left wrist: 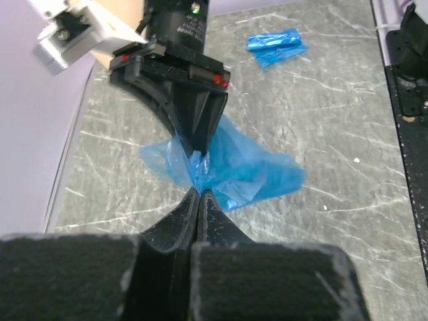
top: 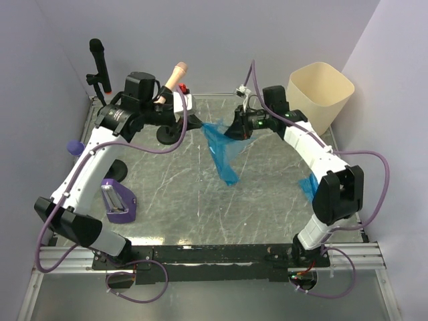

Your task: Put the trash bags into the trash bin

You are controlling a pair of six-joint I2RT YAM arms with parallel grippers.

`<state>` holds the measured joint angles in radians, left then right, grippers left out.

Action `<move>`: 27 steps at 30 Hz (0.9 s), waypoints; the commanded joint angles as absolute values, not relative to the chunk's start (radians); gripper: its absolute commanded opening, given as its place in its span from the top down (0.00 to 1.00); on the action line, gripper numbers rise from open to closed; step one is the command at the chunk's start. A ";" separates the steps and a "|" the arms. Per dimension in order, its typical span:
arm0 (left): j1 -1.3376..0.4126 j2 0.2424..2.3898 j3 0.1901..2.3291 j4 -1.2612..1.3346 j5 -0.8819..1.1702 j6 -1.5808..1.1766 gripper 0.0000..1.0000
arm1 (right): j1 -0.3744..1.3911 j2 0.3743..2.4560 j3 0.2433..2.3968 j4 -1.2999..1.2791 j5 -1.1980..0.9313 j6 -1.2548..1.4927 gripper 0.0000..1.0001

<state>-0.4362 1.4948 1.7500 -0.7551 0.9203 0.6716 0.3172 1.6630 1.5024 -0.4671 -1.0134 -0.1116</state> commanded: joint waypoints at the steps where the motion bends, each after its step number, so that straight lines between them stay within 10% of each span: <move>1: -0.436 1.442 1.694 -0.684 0.885 0.658 0.99 | 0.272 1.517 1.457 -0.480 -0.820 -0.184 0.85; 7: -0.436 1.436 1.620 -0.673 0.793 0.612 0.99 | 0.144 1.421 1.450 -0.489 -0.683 -0.192 1.00; 12: -0.436 1.451 1.620 -0.580 0.755 0.484 0.43 | 0.146 1.324 1.479 -0.511 -0.640 -0.201 1.00; 17: -0.437 1.404 1.571 -0.324 0.845 0.235 0.18 | 0.182 1.273 1.454 -0.499 -0.522 -0.126 1.00; 27: -0.639 1.480 1.514 -0.026 0.565 -0.019 0.04 | 0.207 1.288 1.526 -0.453 -0.469 -0.023 1.00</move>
<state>-0.5522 1.4826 1.5780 -0.2104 0.7490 0.0887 0.2031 1.2804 1.4441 -0.4980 -0.4995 -0.0853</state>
